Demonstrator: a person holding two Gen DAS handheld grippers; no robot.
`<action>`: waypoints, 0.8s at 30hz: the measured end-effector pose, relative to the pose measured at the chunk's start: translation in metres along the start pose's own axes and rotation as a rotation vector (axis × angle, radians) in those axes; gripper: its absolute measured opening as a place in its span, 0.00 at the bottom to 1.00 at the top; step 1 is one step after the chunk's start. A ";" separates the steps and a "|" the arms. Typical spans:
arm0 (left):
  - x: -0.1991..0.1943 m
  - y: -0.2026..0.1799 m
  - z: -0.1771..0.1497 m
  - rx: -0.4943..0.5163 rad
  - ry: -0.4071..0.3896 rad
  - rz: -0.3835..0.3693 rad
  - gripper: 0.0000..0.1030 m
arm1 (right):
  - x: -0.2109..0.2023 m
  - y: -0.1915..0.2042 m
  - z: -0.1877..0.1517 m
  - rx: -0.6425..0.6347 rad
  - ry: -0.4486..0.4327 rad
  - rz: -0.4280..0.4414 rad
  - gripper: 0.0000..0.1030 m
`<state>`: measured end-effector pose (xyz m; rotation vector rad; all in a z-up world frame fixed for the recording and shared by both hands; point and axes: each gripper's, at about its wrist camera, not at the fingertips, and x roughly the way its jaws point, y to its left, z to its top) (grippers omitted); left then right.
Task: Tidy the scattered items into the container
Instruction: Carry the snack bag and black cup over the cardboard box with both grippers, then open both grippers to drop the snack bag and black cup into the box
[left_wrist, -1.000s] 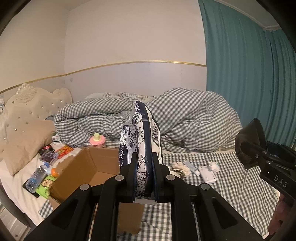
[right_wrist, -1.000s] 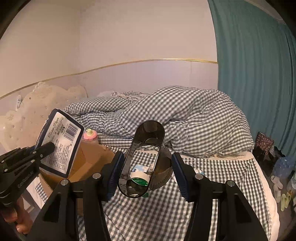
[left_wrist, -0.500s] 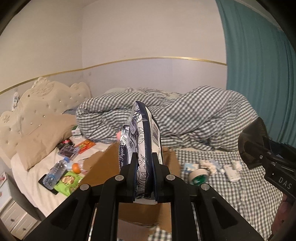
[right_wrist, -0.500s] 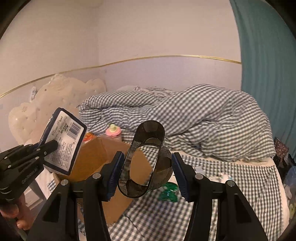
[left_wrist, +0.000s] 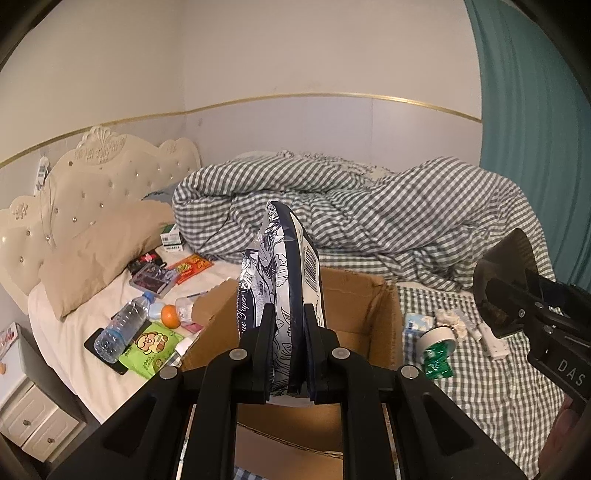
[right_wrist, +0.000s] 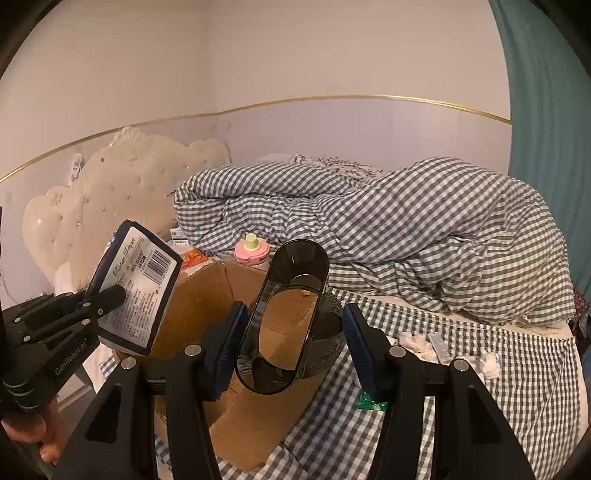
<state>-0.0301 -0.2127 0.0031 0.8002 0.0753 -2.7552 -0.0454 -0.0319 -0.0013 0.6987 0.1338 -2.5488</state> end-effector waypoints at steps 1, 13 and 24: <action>0.004 0.002 -0.001 -0.001 0.006 0.002 0.13 | 0.004 0.002 0.000 -0.002 0.005 0.002 0.52; 0.061 0.028 -0.015 -0.011 0.152 0.005 0.13 | 0.052 0.026 -0.002 -0.026 0.072 0.025 0.52; 0.088 0.037 -0.028 -0.006 0.207 0.016 0.55 | 0.083 0.038 -0.006 -0.045 0.117 0.038 0.52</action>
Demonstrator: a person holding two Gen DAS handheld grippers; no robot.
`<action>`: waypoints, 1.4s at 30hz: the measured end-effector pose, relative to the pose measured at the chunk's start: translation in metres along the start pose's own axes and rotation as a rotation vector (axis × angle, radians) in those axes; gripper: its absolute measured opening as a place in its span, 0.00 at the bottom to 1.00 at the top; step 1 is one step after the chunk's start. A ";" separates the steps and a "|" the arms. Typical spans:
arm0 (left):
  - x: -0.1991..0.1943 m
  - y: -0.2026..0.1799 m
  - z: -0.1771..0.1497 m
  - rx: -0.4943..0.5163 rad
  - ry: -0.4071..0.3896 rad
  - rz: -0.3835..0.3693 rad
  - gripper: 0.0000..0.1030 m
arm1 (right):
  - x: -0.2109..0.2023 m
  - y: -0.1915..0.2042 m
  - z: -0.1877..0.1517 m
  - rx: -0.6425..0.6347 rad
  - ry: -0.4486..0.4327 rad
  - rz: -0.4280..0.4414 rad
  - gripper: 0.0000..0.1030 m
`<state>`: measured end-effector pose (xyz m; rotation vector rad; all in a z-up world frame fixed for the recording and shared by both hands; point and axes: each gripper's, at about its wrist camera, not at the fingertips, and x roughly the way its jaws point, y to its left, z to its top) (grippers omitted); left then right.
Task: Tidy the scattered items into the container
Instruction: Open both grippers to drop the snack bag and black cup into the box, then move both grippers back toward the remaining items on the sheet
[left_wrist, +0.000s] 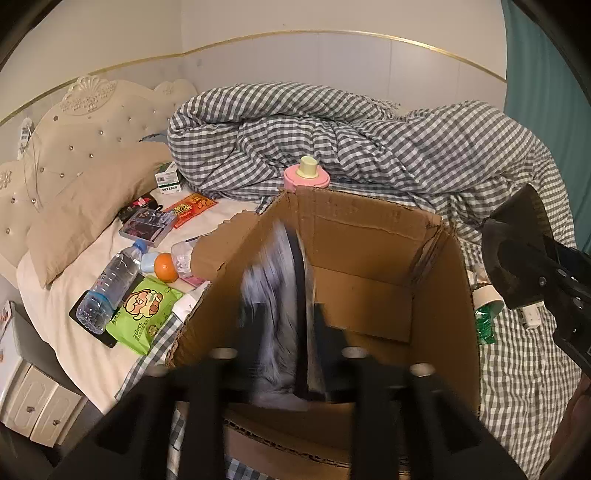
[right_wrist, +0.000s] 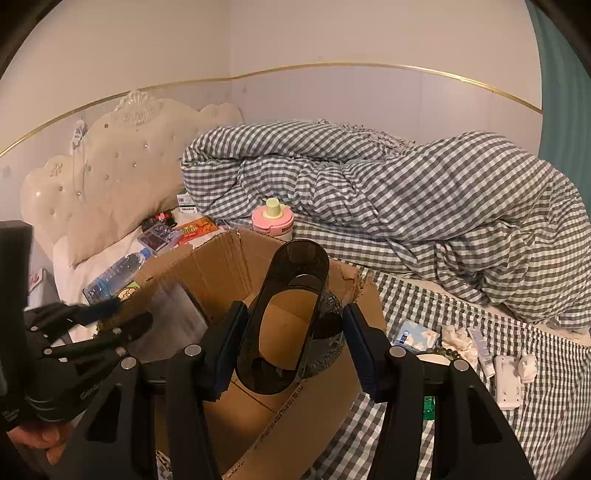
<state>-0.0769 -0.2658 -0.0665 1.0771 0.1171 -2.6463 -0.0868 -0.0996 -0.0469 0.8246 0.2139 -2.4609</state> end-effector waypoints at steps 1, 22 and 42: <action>-0.002 0.002 0.000 -0.003 -0.014 0.005 0.61 | 0.002 0.001 0.000 -0.003 0.003 0.001 0.52; -0.021 0.028 0.015 -0.056 -0.100 0.042 0.74 | 0.065 0.048 -0.021 -0.138 0.233 0.029 0.53; -0.025 -0.011 0.025 -0.007 -0.101 0.036 0.74 | 0.012 -0.009 -0.008 -0.059 0.051 -0.050 0.78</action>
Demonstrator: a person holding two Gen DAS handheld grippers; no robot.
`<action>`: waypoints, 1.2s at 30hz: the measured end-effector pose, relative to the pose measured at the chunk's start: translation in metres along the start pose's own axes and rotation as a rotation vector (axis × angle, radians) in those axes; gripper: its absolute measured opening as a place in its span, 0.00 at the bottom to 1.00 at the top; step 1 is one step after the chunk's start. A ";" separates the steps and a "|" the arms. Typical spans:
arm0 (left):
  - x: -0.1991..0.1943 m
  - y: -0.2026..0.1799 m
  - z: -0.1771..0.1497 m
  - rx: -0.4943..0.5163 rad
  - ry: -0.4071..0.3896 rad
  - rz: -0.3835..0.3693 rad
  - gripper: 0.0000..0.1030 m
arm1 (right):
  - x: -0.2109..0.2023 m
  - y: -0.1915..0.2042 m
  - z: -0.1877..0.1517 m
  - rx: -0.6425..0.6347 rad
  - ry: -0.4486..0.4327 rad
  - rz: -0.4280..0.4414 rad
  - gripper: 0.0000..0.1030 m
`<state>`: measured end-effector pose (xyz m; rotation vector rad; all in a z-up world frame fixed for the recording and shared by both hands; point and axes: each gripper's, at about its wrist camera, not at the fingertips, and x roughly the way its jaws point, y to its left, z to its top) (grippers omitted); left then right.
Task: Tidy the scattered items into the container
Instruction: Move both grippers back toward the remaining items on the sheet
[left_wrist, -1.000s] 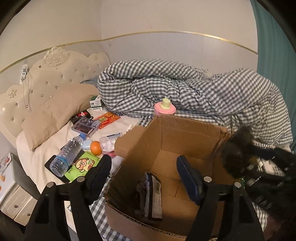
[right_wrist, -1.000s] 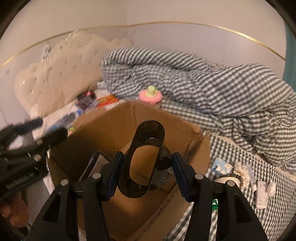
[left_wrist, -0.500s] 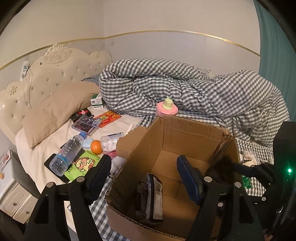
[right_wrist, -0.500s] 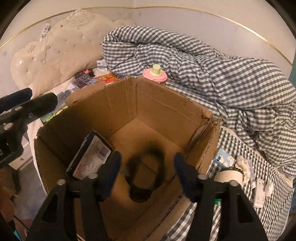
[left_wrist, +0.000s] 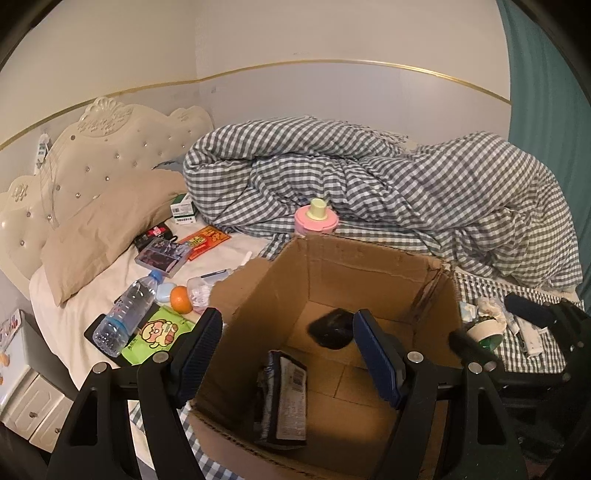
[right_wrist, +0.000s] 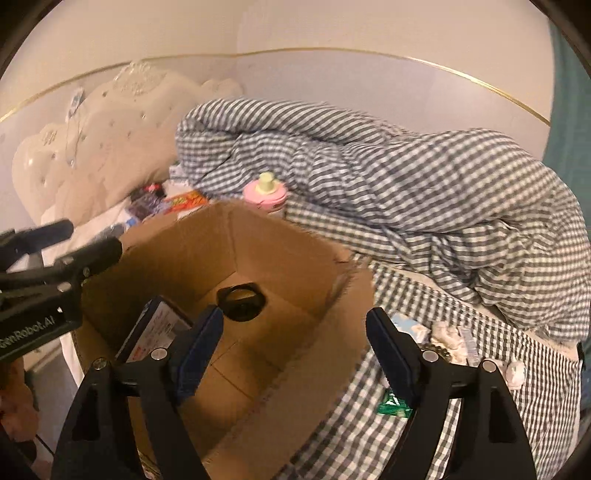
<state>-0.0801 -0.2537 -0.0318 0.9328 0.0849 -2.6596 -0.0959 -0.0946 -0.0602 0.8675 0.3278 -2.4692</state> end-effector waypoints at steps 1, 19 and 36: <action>0.000 -0.004 0.002 0.002 0.000 -0.004 0.74 | -0.004 -0.007 0.000 0.006 -0.009 -0.007 0.78; -0.026 -0.113 0.028 0.065 -0.086 -0.104 0.95 | -0.085 -0.137 -0.016 0.133 -0.131 -0.171 0.95; -0.039 -0.229 -0.006 0.182 -0.133 -0.197 1.00 | -0.135 -0.233 -0.089 0.236 -0.133 -0.280 1.00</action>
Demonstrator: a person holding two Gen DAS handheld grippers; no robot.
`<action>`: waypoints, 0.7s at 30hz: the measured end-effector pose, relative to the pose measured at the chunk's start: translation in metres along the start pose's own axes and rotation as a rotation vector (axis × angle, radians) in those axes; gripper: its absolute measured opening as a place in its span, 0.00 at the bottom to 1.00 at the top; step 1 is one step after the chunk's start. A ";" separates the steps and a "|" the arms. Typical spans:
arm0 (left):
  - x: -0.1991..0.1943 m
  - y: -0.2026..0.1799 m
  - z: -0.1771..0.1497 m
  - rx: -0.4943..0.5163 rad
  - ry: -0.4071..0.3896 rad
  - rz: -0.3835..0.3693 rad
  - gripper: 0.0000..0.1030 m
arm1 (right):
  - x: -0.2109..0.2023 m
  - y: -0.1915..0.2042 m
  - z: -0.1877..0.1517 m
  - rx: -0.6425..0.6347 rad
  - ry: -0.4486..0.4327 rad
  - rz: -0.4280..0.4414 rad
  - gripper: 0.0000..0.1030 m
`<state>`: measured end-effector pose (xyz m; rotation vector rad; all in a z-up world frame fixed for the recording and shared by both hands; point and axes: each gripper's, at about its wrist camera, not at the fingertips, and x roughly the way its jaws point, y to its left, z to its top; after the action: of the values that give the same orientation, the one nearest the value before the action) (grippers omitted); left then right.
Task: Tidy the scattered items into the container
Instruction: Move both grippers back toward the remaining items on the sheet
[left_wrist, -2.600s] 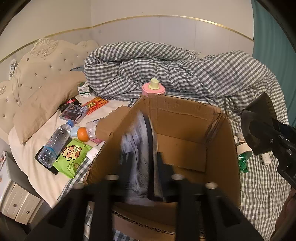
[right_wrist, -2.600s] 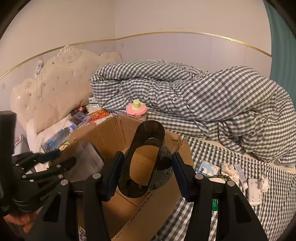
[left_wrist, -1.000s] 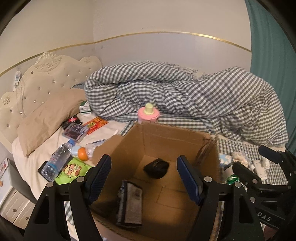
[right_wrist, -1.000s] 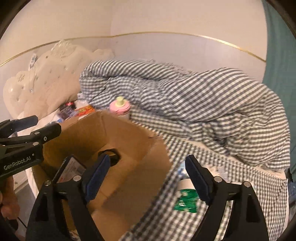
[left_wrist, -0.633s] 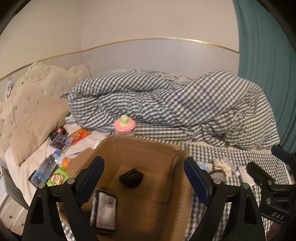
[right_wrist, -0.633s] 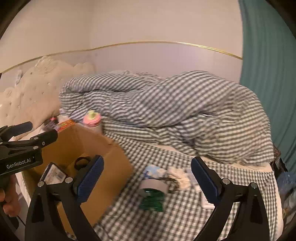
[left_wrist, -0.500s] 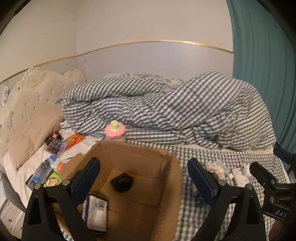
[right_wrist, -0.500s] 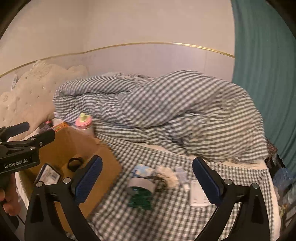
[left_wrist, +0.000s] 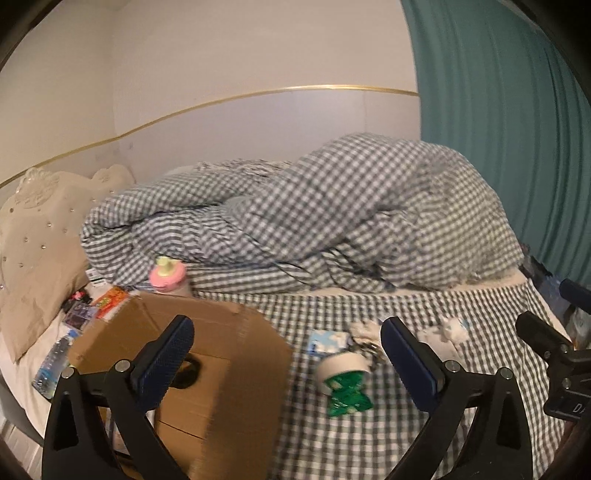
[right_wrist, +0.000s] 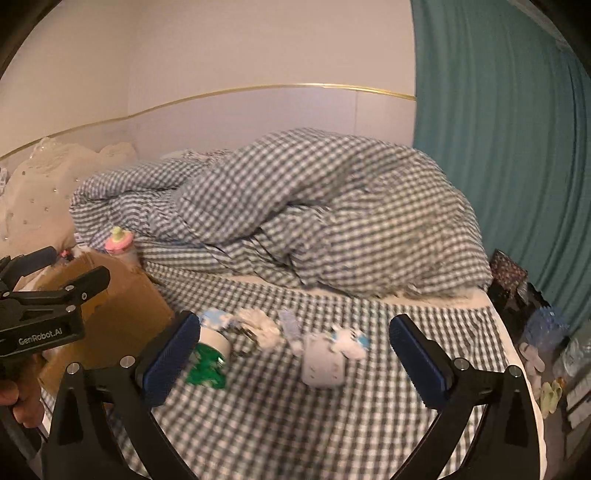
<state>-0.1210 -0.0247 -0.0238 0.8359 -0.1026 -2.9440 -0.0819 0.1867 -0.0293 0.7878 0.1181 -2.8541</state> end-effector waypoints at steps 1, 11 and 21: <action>0.002 -0.005 -0.002 -0.001 0.006 -0.007 1.00 | -0.001 -0.005 -0.006 0.005 0.003 -0.003 1.00; 0.034 -0.043 -0.041 -0.004 0.064 -0.063 1.00 | -0.002 -0.047 -0.041 0.032 0.008 -0.048 1.00; 0.078 -0.049 -0.070 -0.025 0.113 -0.101 1.00 | 0.043 -0.061 -0.065 0.031 0.062 -0.050 1.00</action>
<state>-0.1527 0.0141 -0.1282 1.0300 -0.0172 -2.9752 -0.0972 0.2477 -0.1053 0.8916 0.1036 -2.8854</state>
